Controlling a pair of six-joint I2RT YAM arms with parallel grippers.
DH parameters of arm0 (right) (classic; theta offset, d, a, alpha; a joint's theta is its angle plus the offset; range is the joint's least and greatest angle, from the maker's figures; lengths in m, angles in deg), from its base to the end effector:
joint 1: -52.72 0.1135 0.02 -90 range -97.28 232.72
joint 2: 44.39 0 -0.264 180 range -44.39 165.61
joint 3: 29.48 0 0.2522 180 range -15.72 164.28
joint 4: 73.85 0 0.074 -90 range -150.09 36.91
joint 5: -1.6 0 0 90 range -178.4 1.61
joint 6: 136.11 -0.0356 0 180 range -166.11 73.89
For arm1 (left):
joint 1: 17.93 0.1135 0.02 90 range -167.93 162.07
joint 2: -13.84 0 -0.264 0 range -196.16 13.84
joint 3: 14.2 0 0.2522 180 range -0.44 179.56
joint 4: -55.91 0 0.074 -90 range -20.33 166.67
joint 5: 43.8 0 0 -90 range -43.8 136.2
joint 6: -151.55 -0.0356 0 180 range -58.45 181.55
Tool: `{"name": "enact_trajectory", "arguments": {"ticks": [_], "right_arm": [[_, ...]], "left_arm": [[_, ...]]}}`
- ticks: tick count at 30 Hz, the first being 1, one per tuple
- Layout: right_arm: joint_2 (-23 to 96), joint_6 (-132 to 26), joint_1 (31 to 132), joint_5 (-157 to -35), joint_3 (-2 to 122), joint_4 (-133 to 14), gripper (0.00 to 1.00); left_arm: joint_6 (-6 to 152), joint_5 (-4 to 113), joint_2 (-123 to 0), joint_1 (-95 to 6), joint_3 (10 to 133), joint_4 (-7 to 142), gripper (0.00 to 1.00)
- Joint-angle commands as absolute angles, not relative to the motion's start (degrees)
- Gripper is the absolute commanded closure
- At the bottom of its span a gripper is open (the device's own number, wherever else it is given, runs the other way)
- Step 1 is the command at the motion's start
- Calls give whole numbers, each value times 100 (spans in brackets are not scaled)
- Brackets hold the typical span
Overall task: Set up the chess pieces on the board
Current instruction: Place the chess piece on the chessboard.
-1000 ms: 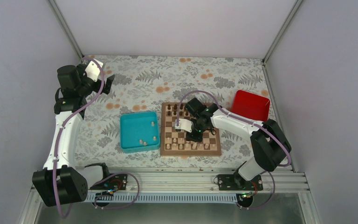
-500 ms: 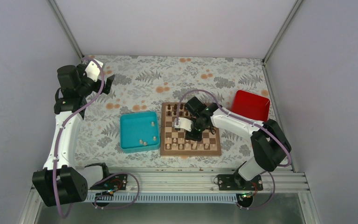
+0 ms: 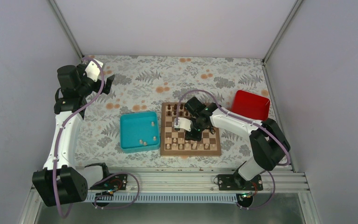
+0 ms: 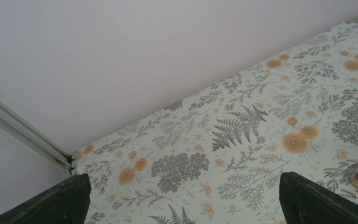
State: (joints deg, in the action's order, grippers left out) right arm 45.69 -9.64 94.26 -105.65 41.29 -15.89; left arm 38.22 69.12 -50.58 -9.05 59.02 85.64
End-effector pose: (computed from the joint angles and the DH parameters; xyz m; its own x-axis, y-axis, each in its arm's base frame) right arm 0.2042 0.1950 0.1888 -0.1816 -0.9193 -0.3491 -0.9826 0.1555 0.1016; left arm 0.2541 0.0257 0.3521 -0.2381 0.3320 -0.9127 0.3392 0.9090 0.2421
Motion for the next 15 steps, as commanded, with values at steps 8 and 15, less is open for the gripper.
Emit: {"name": "enact_trajectory", "arguments": {"ticks": [8,15], "right_arm": [[4379,-912,9394,-10538,4376,-1489,65],[4566,-870,9487,-10515,5706,-1044,62]], "left_arm": [[3835,6932,-5006,-877,6038,8605,0],[3841,6944,-4997,-879,6055,8604,0]]}}
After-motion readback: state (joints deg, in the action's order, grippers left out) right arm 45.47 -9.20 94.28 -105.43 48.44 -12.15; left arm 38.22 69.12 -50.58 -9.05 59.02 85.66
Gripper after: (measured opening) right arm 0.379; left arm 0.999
